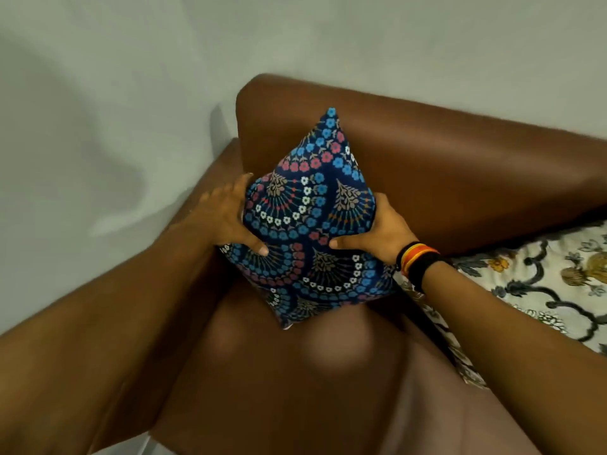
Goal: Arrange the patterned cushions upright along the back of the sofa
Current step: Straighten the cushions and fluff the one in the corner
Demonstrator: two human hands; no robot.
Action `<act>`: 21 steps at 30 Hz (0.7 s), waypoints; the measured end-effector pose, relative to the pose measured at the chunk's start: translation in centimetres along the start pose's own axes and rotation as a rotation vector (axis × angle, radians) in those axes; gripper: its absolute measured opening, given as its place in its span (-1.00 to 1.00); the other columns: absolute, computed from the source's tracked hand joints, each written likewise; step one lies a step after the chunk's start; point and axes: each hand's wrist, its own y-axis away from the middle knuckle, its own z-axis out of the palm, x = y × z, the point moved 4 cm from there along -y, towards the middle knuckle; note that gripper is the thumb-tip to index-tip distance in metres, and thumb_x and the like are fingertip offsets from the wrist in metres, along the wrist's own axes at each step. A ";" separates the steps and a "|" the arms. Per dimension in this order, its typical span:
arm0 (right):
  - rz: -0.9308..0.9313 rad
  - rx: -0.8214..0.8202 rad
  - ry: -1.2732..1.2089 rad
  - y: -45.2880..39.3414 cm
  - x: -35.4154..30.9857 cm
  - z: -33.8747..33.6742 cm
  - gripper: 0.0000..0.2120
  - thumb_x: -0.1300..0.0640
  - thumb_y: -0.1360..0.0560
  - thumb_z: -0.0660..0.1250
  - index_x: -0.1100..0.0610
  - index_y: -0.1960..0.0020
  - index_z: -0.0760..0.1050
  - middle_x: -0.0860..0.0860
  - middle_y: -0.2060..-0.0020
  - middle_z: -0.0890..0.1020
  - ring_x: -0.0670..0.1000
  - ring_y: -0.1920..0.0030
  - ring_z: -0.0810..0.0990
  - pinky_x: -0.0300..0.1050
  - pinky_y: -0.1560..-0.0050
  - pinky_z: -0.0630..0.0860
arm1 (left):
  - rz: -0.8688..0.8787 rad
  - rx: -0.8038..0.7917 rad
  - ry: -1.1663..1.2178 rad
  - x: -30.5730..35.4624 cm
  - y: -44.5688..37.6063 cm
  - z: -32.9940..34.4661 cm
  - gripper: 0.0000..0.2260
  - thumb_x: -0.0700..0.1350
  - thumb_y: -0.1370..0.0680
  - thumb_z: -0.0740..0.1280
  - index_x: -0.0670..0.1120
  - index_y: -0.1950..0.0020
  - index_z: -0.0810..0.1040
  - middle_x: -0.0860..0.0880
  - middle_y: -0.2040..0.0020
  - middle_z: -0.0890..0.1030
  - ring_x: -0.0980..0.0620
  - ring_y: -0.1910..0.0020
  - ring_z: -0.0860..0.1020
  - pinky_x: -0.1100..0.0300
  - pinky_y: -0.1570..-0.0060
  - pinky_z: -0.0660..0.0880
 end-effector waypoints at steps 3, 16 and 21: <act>-0.020 0.010 -0.028 0.1 -0.2 -0.1 -0.06 -0.12 -0.14 0.71 -0.02 -0.36 0.28 -0.08 -0.28 0.54 0.04 -0.26 0.56 0.09 -0.28 0.54 | 0.041 -0.020 0.045 0.7 -0.2 0.6 0.41 0.36 -0.08 0.73 0.04 -0.72 0.01 -0.16 -0.65 0.27 -0.26 -0.62 0.26 -0.31 -0.59 0.24; -0.184 0.163 -0.082 1.8 -1.6 -1.1 -0.43 0.01 -0.27 0.67 0.07 -0.12 0.43 -0.09 -0.09 0.65 -0.08 -0.08 0.65 0.03 -0.08 0.63 | 0.408 0.319 -0.130 4.8 -0.1 -1.9 -0.08 0.26 -0.28 0.68 -0.18 -0.45 0.43 -0.13 -0.21 0.53 0.02 -0.11 0.40 0.10 -0.07 0.30; -0.190 0.184 -0.099 1.8 -2.0 -1.3 -0.41 0.00 -0.28 0.66 0.07 -0.14 0.41 -0.08 -0.12 0.63 -0.09 -0.09 0.64 0.03 -0.09 0.63 | 0.350 0.354 -0.067 4.6 0.6 -2.1 0.00 0.24 -0.27 0.70 -0.15 -0.55 0.38 -0.17 -0.34 0.53 -0.19 -0.29 0.51 -0.12 -0.26 0.45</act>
